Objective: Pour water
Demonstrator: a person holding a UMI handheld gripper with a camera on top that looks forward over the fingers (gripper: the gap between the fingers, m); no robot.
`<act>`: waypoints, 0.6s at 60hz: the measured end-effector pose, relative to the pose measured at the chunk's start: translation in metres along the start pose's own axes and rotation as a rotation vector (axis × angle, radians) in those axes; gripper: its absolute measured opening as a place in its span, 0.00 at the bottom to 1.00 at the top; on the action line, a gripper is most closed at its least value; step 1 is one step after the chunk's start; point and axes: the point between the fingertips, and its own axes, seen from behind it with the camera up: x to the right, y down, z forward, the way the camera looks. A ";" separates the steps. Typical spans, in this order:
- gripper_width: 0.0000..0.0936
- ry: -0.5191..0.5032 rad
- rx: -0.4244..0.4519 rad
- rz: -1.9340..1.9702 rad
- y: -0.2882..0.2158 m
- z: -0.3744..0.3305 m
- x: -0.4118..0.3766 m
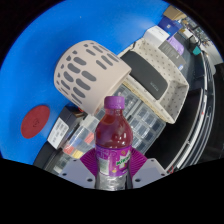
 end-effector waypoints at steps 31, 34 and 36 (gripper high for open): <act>0.42 -0.150 -0.035 1.586 0.032 -0.011 0.009; 0.42 -0.194 -0.023 1.761 0.034 -0.008 0.000; 0.42 -0.220 -0.021 1.866 0.032 -0.006 -0.005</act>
